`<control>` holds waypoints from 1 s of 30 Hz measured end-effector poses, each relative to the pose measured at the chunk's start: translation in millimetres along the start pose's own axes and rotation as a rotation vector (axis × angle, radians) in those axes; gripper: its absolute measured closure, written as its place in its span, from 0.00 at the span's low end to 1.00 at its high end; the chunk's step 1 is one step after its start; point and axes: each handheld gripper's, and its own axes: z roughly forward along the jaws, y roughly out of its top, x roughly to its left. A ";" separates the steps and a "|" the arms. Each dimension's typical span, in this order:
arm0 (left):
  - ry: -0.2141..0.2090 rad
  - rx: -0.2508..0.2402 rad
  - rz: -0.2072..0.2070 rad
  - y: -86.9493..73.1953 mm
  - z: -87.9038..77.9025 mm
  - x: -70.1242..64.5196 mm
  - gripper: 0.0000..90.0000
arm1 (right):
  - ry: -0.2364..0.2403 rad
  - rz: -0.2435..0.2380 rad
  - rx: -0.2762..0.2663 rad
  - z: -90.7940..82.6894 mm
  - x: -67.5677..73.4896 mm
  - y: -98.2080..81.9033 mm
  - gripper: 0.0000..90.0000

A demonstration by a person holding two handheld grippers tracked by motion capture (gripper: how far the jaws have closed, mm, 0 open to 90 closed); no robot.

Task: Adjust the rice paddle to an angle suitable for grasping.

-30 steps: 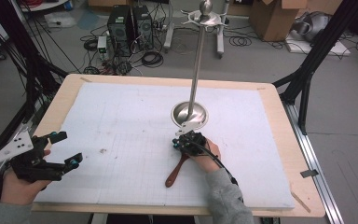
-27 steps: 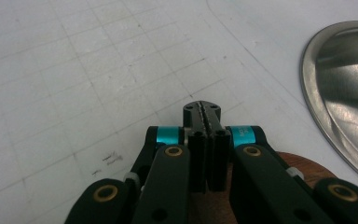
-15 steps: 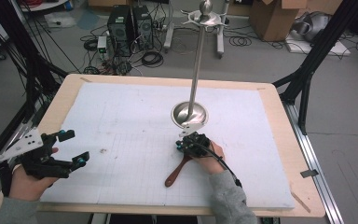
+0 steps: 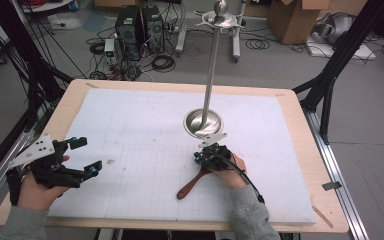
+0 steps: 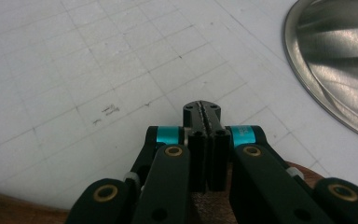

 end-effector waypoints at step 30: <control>-0.069 -0.023 -0.004 11.6 26.3 3.6 0.03 | -0.014 0.059 0.030 -28.4 -2.0 -25.7 0.99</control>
